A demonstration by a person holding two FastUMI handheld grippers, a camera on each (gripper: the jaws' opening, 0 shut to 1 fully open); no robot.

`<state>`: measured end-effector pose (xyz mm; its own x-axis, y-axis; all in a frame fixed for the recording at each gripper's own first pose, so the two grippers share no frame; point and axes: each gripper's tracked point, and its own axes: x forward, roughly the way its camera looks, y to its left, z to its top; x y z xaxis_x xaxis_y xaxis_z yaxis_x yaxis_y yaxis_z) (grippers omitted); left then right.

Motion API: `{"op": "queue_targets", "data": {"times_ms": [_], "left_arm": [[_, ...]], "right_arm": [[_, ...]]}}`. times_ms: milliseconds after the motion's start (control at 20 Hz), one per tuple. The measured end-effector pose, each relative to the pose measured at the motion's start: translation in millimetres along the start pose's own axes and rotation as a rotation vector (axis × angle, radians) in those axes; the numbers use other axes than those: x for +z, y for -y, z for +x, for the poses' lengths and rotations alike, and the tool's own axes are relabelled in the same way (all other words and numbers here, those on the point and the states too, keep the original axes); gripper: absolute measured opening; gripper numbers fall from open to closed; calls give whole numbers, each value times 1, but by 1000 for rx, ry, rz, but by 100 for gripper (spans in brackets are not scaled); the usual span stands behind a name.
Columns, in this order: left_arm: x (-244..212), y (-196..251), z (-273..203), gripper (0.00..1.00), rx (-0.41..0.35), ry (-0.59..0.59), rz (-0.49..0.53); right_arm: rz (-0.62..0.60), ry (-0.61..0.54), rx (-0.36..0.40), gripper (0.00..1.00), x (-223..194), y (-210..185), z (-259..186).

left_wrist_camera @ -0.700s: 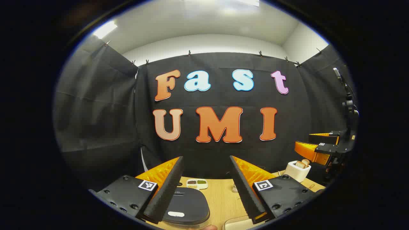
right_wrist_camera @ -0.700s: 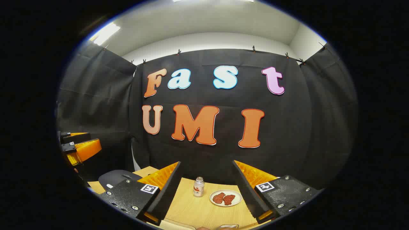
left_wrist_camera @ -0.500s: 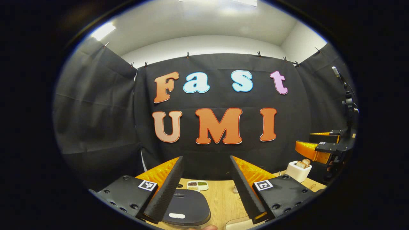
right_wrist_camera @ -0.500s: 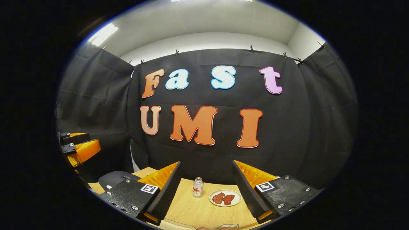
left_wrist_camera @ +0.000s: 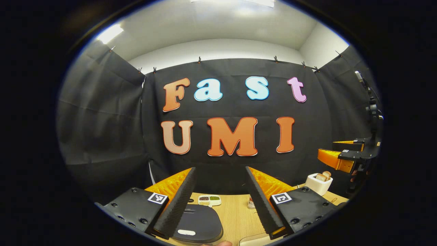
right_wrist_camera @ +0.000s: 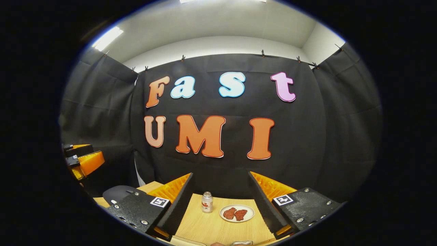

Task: Close the left gripper, press the button to open the rice cooker; take a wooden spoon from the chopstick holder with the right hand, scoop a spoonful of rice and pour it into the rice cooker, then put the wooden spoon back into the chopstick holder.

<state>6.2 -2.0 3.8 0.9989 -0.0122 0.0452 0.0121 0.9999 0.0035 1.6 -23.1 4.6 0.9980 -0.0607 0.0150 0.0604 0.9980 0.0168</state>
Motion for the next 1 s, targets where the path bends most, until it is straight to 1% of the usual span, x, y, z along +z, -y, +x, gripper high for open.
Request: {"op": "queue_targets", "data": {"times_ms": [200, 250, 300, 400, 550, 650, 800, 850, 900, 950, 1000], "left_arm": [[-2, -1, 2, 96, 10, -2, -6], [-5, 0, 2, 95, 7, -10, -15], [-8, 0, 3, 96, 7, -25, -23], [-19, 1, 7, 94, 6, -68, -25], [-23, -9, 23, 96, 30, -92, -1], [-27, -20, 23, 96, 57, -110, 20], [-39, -44, 20, 93, 122, -155, 29], [-41, -53, 21, 97, 142, -169, 31], [-44, -60, 20, 95, 156, -180, 29], [-46, -68, 21, 93, 165, -189, 25], [-48, -77, 23, 97, 177, -200, 24]], "right_arm": [[18, 22, 15, 95, 2, -1, 1], [21, 33, 21, 95, 3, -3, 0], [21, 47, 27, 95, 4, -3, 0], [14, 92, 38, 95, 11, -5, -1], [-14, 118, 39, 95, 11, -8, 3], [-19, 104, 45, 95, 6, -9, 5], [1, 81, 56, 95, -1, -10, 8], [6, 76, 55, 95, -4, -9, 10], [10, 67, 54, 100, -7, -7, 11], [11, 58, 51, 95, -10, -5, 12], [12, 51, 46, 95, -13, -1, 13]]}}
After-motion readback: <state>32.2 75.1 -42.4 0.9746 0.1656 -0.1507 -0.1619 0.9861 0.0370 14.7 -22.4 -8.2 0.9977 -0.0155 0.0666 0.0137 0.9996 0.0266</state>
